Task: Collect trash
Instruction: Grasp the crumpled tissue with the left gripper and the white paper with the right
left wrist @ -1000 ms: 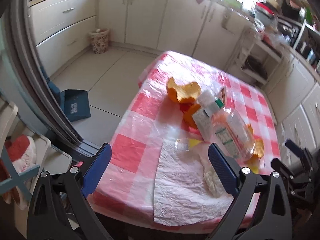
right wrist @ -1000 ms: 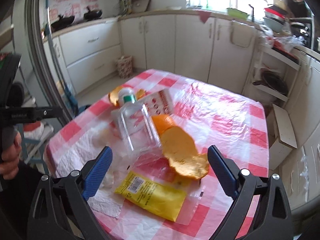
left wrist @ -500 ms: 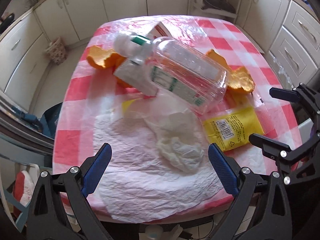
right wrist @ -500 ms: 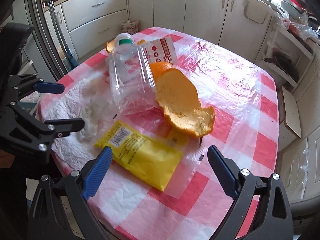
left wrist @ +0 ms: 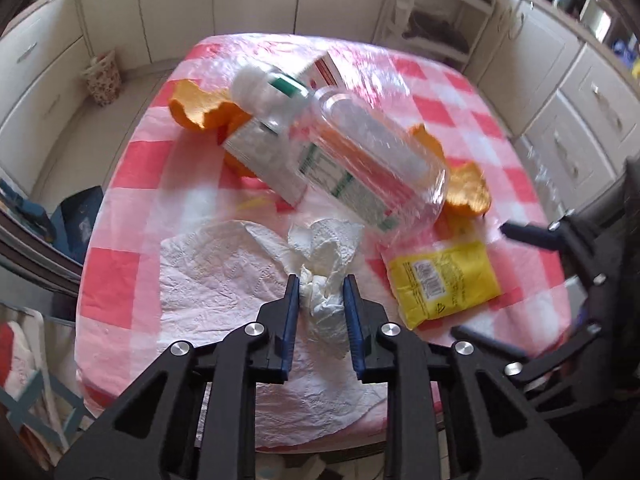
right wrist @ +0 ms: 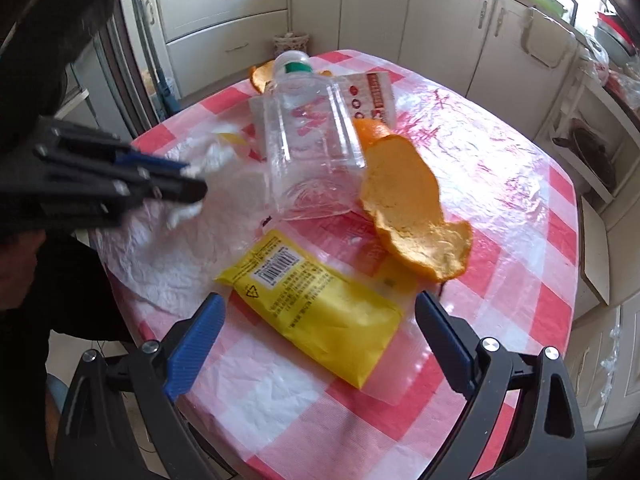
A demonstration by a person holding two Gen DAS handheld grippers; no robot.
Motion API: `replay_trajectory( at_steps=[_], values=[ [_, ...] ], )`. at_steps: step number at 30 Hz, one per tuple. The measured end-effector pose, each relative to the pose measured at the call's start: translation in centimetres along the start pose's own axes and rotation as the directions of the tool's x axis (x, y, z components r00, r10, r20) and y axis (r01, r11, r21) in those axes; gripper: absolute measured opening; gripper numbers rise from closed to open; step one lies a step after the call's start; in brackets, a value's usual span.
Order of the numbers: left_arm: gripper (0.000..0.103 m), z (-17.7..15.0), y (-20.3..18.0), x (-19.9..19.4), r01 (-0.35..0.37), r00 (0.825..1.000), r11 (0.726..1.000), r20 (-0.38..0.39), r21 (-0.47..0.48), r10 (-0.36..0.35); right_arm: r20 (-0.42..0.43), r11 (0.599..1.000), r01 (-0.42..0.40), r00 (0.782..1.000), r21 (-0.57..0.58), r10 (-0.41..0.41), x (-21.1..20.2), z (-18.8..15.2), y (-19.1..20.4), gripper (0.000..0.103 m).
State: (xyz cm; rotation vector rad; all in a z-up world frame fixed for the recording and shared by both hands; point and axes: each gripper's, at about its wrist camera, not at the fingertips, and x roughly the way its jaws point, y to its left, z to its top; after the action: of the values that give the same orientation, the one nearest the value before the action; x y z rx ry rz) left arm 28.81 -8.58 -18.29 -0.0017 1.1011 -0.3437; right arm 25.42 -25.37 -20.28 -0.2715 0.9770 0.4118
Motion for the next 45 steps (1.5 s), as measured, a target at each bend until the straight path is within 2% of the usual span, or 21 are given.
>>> replay_trajectory(
  at_steps=[4, 6, 8, 11, 13, 14, 15, 18, 19, 20, 22, 23, 24, 27, 29, 30, 33, 37, 41, 43, 45],
  values=[
    [0.019, 0.4, 1.9, -1.3, 0.070, 0.997, 0.995, 0.032, -0.065, -0.068, -0.018, 1.000, 0.008, 1.000, 0.014, -0.008, 1.1, 0.0, -0.3, 0.092],
    [0.020, 0.3, 2.4, -1.8, 0.103, 0.994, 0.992, 0.034, -0.078, -0.101, -0.028, 0.999, -0.009, 1.000, 0.044, 0.010, 1.6, 0.0, -0.8, 0.086],
    [0.020, 0.2, 2.5, -1.7, 0.035, 0.999, 0.998, 0.025, -0.061, -0.034, -0.030, 0.997, -0.024, 0.999, 0.073, 0.026, 1.9, 0.0, -1.3, 0.083],
    [0.020, 0.0, 3.2, -1.3, 0.034, 0.999, 0.996, 0.001, -0.087, -0.034, -0.032, 0.995, -0.056, 0.998, 0.085, 0.059, 2.0, 0.2, -1.4, 0.066],
    [0.020, 0.0, 3.3, -1.9, 0.042, 0.999, 0.995, 0.029, -0.088, -0.040, -0.034, 0.996, -0.049, 0.998, 0.076, 0.052, 2.0, 0.3, -1.1, 0.065],
    [0.019, 0.1, 3.4, -2.2, 0.054, 0.998, 0.995, 0.041, -0.089, -0.051, -0.034, 0.996, -0.059, 0.998, 0.068, 0.061, 2.1, 0.4, -1.0, 0.057],
    [0.019, 0.1, 3.6, -2.6, 0.073, 0.996, 0.993, 0.056, -0.092, -0.068, -0.031, 0.995, -0.079, 0.996, 0.068, 0.081, 2.0, 0.4, -0.9, 0.045],
    [0.019, 0.2, 4.0, -3.5, 0.162, 0.985, 0.980, 0.085, -0.114, -0.153, -0.035, 0.991, -0.107, 0.993, 0.076, 0.110, 1.9, 0.6, -0.8, 0.032],
    [0.019, 0.3, 4.3, -3.7, 0.194, 0.979, 0.973, 0.092, -0.124, -0.184, -0.037, 0.991, -0.114, 0.992, 0.071, 0.117, 1.8, 0.7, -0.7, 0.032],
    [0.019, 0.3, 4.4, -3.8, 0.216, 0.974, 0.967, 0.096, -0.132, -0.204, -0.034, 0.991, -0.118, 0.992, 0.062, 0.120, 1.7, 0.8, -0.6, 0.033],
    [0.019, 0.3, 4.9, -3.8, 0.258, 0.965, 0.954, 0.094, -0.154, -0.246, -0.016, 0.992, -0.127, 0.992, 0.027, 0.127, 1.1, 0.8, -0.1, 0.058],
    [0.019, 0.3, 5.1, -3.7, 0.265, 0.963, 0.951, 0.090, -0.161, -0.253, 0.007, 0.994, -0.110, 0.994, 0.007, 0.110, 0.8, 0.8, 0.2, 0.078],
    [0.019, 0.2, 5.3, -3.7, 0.269, 0.962, 0.948, 0.087, -0.169, -0.257, 0.024, 0.995, -0.099, 0.995, -0.011, 0.099, 0.6, 0.7, 0.5, 0.082],
    [0.019, 0.0, 5.8, -3.5, 0.280, 0.960, 0.941, 0.078, -0.189, -0.270, -0.003, 0.997, -0.072, 0.997, -0.024, 0.072, 1.6, 0.7, 0.8, 0.082],
    [0.019, -0.1, 6.0, -3.5, 0.315, 0.949, 0.927, 0.080, -0.204, -0.305, -0.023, 0.999, -0.026, 0.999, -0.026, 0.025, 2.6, 0.7, 0.6, 0.082],
    [0.019, -0.1, 6.1, -3.4, 0.321, 0.947, 0.924, 0.081, -0.208, -0.311, -0.030, 1.000, -0.013, 0.999, -0.022, 0.012, 2.9, 0.8, 0.4, 0.077],
    [0.019, 0.0, 6.2, -3.4, 0.301, 0.954, 0.932, 0.080, -0.203, -0.290, -0.024, 0.999, -0.040, 0.999, 0.028, 0.041, 2.6, 1.0, -0.3, 0.074],
    [0.019, 0.0, 6.4, -2.7, 0.326, 0.945, 0.917, 0.058, -0.229, -0.321, 0.073, 0.993, -0.116, 0.991, 0.021, 0.114, 0.4, 1.8, 0.4, 0.074],
    [0.019, 0.0, 6.1, -2.4, 0.339, 0.940, 0.913, 0.054, -0.227, -0.336, 0.156, 0.951, -0.306, 0.943, 0.048, 0.295, -0.1, 3.1, 1.8, 0.075],
    [0.019, 0.0, 5.9, -2.1, 0.351, 0.935, 0.907, 0.045, -0.231, -0.351, 0.184, 0.934, -0.357, 0.920, 0.034, 0.345, 0.1, 3.8, 3.1, 0.081],
    [0.019, -0.2, 5.8, -1.8, 0.377, 0.925, 0.894, 0.041, -0.241, -0.379, 0.215, 0.928, -0.371, 0.909, 0.022, 0.358, 0.6, 4.6, 4.6, 0.088]
  ],
)
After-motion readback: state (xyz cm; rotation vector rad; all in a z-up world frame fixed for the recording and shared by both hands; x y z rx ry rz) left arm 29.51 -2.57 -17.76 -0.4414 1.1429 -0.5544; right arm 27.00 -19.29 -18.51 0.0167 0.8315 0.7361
